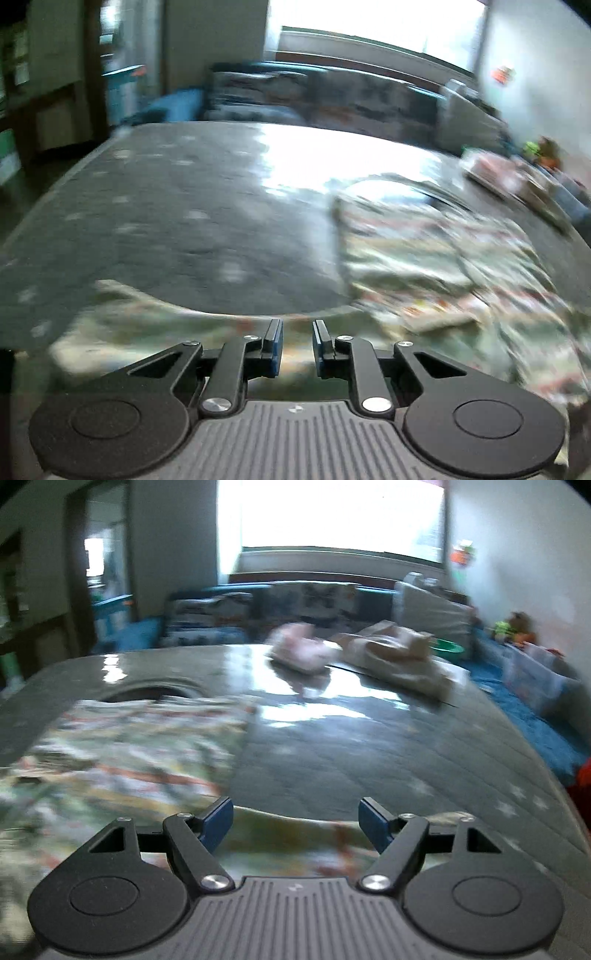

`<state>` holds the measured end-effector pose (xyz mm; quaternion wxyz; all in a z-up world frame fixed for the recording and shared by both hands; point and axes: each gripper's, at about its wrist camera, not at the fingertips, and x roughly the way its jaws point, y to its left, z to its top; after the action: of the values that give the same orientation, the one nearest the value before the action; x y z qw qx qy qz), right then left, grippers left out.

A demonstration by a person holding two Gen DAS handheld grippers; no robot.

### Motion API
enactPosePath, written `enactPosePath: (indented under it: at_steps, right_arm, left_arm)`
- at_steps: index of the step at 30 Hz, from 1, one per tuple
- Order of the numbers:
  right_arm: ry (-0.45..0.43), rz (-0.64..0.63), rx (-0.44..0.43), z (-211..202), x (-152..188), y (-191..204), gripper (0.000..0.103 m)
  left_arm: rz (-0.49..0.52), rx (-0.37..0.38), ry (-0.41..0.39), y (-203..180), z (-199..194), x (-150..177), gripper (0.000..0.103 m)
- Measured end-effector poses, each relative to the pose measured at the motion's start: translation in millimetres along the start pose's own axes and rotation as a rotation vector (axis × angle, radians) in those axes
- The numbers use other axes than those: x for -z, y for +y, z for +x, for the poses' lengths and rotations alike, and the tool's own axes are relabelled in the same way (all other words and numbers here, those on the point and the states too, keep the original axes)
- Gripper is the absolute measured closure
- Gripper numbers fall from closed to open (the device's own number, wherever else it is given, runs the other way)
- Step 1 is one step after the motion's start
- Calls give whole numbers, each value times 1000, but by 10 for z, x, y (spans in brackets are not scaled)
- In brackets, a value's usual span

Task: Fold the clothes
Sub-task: 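Lay the shirt flat with both grippers, front facing up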

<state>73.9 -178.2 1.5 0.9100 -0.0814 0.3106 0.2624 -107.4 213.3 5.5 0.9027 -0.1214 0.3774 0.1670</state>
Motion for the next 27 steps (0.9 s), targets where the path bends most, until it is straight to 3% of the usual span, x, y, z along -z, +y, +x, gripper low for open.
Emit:
enactPosePath:
  at_steps: [3,7,13,15,21,27]
  right_arm:
    - [1,-56,-96,-38,-44,242,27]
    - [18,-137,-218,-53,-48,591,26]
    - [79,-232,-360,43,56,1011,27]
    - [108,-232,-382,100,116,1067,28]
    - [172,-335,-411,74,336,1259,28]
    - [192,-365,-415,-28,362,1268,28]
  left_arm:
    - [72,-20,41,-103,106,106,82]
    - [154,-129,20,-46,-1,246,81]
    - [90,-275,46,266,-58,231,77]
    - [62,-246,37,264,-158,211,80]
    - [130,6,-50,-230,-297,149,79]
    - [182,181,3,-490,-88,286,80]
